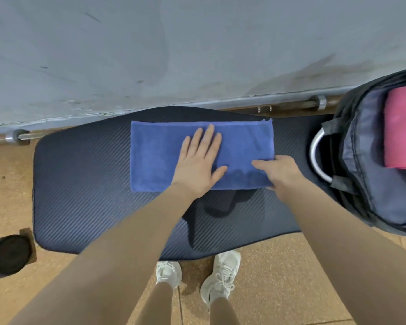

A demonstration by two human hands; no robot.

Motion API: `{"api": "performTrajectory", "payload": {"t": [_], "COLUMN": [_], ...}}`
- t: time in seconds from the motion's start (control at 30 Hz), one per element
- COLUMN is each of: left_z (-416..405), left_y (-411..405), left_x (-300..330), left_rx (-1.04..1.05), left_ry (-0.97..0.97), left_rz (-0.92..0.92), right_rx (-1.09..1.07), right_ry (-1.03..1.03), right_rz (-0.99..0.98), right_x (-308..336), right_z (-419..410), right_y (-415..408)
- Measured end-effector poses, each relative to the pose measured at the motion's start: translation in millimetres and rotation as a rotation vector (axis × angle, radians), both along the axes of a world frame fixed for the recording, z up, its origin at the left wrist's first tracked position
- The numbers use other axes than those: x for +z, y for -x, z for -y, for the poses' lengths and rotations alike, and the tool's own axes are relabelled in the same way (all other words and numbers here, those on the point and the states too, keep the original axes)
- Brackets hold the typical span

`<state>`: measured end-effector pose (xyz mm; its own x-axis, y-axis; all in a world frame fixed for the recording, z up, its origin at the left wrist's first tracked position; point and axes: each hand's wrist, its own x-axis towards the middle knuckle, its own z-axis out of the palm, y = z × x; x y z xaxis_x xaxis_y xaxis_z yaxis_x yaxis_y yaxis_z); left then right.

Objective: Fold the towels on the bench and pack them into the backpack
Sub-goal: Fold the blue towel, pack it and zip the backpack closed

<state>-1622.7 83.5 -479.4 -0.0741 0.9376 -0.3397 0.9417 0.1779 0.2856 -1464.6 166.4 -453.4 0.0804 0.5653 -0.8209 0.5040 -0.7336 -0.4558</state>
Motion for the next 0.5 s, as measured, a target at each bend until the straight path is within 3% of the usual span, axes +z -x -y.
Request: {"api": "performTrajectory", "payload": {"t": [0.07, 0.17, 0.27, 0.37, 0.5], "left_z": [-4, -13, -20, -16, 16], "left_y": [-17, -45, -58, -45, 2], "left_x": [-2, -6, -7, 4, 12], "left_rx": [-0.158, -0.238, -0.207, -0.158, 0.011], "left_ry": [-0.032, -0.001, 0.091, 0.046, 0.051], "left_rz": [-0.018, -0.009, 0.054, 0.122, 0.118], "right_rx": [0.021, 0.145, 0.350, 0.607, 0.810], "right_ry": [-0.033, -0.220, -0.403, -0.572, -0.516], "right_rz": [-0.090, -0.026, 0.100, 0.165, 0.265], "right_x": [7, 13, 21, 35, 46], "right_z": [-1, -3, -4, 5, 24], "right_y": [-8, -19, -23, -7, 37]}}
